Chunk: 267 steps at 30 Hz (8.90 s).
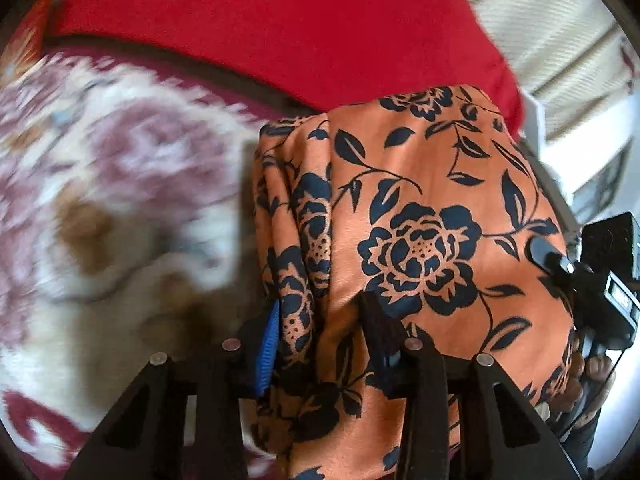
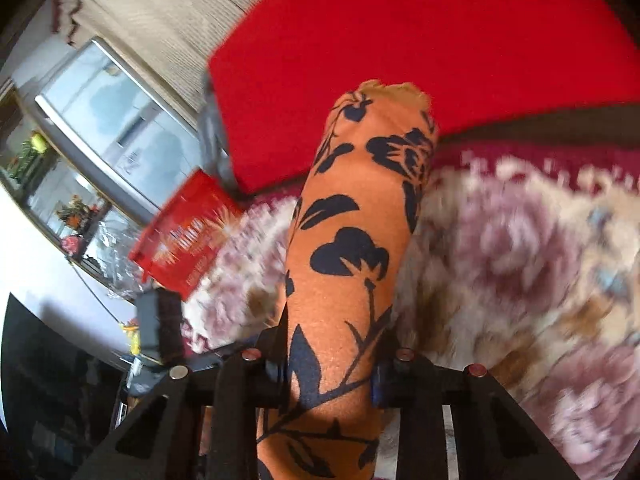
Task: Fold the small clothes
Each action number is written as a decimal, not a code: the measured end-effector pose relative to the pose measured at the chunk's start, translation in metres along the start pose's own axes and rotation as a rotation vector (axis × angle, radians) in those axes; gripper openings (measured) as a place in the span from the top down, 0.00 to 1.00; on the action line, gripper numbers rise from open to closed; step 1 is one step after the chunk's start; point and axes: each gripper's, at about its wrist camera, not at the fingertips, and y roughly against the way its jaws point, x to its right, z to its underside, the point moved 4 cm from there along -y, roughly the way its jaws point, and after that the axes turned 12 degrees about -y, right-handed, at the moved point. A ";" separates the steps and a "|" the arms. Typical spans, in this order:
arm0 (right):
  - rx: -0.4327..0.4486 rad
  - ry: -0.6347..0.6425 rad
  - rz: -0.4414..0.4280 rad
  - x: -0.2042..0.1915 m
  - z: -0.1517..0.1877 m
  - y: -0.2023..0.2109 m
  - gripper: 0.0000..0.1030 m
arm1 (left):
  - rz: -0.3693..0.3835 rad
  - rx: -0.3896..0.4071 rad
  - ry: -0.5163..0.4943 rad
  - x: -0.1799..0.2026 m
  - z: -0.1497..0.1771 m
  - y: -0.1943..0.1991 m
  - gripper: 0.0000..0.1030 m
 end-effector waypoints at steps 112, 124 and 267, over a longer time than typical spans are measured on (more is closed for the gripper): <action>0.169 -0.260 0.079 0.159 0.045 0.124 0.23 | 0.032 -0.224 -0.087 0.093 -0.066 -0.084 0.86; 0.145 -0.173 0.051 0.123 0.054 0.115 0.22 | -0.098 -0.187 -0.139 0.072 -0.064 -0.094 0.94; 0.049 -0.062 0.163 0.092 -0.006 0.087 0.66 | -0.046 -0.033 -0.057 0.135 -0.027 -0.011 0.72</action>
